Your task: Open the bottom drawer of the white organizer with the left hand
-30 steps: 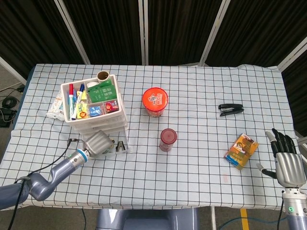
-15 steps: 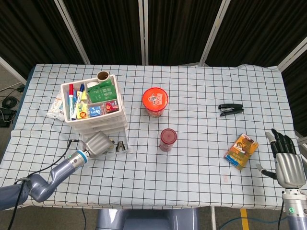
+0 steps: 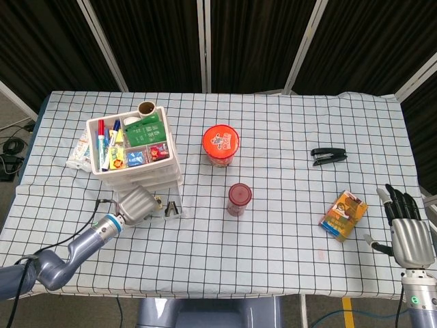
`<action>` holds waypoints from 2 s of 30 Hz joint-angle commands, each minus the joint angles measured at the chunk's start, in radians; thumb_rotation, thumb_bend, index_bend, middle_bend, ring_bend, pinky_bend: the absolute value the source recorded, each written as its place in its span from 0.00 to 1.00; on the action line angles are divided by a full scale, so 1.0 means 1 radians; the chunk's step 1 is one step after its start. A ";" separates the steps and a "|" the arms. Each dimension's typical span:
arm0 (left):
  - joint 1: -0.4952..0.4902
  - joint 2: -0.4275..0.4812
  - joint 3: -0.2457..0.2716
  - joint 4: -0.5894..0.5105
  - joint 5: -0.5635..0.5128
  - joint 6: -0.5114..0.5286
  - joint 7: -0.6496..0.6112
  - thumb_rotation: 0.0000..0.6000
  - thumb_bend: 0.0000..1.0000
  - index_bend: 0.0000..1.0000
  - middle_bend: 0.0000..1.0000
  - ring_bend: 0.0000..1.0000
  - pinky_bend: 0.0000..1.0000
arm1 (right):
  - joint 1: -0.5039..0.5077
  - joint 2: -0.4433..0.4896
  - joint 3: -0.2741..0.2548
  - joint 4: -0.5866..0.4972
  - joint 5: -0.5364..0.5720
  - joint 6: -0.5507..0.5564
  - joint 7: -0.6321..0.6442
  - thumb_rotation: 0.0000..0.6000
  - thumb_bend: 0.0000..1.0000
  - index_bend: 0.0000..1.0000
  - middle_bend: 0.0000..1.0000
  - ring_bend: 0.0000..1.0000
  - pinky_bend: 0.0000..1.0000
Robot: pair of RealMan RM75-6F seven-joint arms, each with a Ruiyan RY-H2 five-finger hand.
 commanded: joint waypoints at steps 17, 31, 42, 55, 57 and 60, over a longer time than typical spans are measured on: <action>0.037 0.123 -0.025 -0.188 -0.013 0.104 0.062 1.00 0.51 0.61 1.00 0.99 0.89 | -0.005 0.014 -0.003 -0.011 -0.014 0.012 0.020 1.00 0.05 0.02 0.00 0.00 0.00; 0.167 0.240 0.010 -0.331 0.040 0.312 0.070 1.00 0.51 0.61 1.00 0.99 0.89 | -0.015 0.024 -0.020 -0.030 -0.052 0.036 0.024 1.00 0.05 0.02 0.00 0.00 0.00; 0.329 0.291 0.073 -0.223 0.067 0.460 -0.019 1.00 0.51 0.60 1.00 0.99 0.89 | -0.020 0.026 -0.038 -0.046 -0.076 0.040 0.003 1.00 0.05 0.02 0.00 0.00 0.00; 0.366 0.166 0.023 0.022 -0.039 0.399 -0.149 1.00 0.51 0.58 1.00 0.99 0.89 | -0.020 0.030 -0.038 -0.052 -0.072 0.034 0.002 1.00 0.05 0.02 0.00 0.00 0.00; 0.361 0.134 0.009 0.056 -0.050 0.387 -0.153 1.00 0.50 0.55 1.00 0.99 0.89 | -0.020 0.030 -0.038 -0.053 -0.075 0.036 0.003 1.00 0.05 0.02 0.00 0.00 0.00; 0.356 0.093 -0.011 0.087 -0.063 0.381 -0.160 1.00 0.46 0.45 1.00 0.99 0.89 | -0.020 0.031 -0.038 -0.052 -0.075 0.037 0.004 1.00 0.05 0.02 0.00 0.00 0.00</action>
